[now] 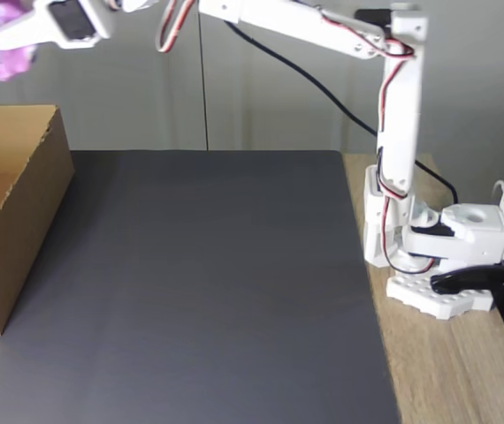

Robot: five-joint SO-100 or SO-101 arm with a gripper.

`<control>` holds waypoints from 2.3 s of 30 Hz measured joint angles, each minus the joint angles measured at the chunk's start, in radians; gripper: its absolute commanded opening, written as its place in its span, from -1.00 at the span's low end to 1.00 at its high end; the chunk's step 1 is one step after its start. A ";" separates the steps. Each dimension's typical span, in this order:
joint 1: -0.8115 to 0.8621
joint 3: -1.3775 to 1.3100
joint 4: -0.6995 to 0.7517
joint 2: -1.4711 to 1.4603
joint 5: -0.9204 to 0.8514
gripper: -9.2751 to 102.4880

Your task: Grasp a ball and put it in the box.

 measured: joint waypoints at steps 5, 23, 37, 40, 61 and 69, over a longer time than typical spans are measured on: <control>-0.020 -0.199 0.000 -0.181 0.000 -0.51; 0.077 -0.706 0.003 -0.655 0.000 -0.16; 0.092 -0.715 0.003 -0.657 -0.026 -0.01; 0.092 -0.715 0.018 -0.657 -0.026 -0.12; 0.118 -0.716 0.744 -0.499 -0.006 -0.62; 0.166 -0.716 0.830 -0.428 0.037 -0.61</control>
